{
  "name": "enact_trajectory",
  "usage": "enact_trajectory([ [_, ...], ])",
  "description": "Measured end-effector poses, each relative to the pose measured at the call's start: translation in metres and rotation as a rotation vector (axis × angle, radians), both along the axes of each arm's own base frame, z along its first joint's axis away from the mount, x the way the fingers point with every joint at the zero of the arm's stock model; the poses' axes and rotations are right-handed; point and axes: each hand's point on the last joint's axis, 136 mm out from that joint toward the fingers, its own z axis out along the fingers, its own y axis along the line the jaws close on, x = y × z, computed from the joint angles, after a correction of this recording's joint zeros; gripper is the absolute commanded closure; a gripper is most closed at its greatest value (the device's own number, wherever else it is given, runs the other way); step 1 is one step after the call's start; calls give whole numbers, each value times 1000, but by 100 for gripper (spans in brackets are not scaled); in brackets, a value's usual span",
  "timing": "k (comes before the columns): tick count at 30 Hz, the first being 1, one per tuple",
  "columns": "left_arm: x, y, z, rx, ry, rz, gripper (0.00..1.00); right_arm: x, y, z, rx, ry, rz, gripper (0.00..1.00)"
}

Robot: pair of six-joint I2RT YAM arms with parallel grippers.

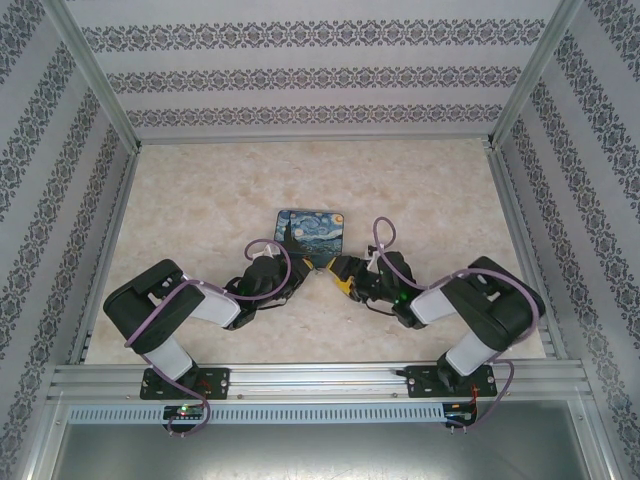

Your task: Unlock a padlock with a key

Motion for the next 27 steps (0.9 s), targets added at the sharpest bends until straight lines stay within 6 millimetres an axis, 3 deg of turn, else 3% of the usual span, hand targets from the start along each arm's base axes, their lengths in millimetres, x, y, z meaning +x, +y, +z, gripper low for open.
enact_trajectory([
  [7, -2, 1, -4, 17, 8, -7, 100, -3, -8, 8, -176, -104, 66, 38],
  [17, -4, 1, -3, 29, 11, -19, 100, -4, -4, 26, -605, -362, 199, 38],
  [23, -5, -4, -3, 25, 25, -42, 100, -11, -8, 9, -835, -497, 325, 52],
  [27, -6, -7, 0, 18, 35, -55, 100, -16, -5, -6, -920, -537, 408, 55],
])
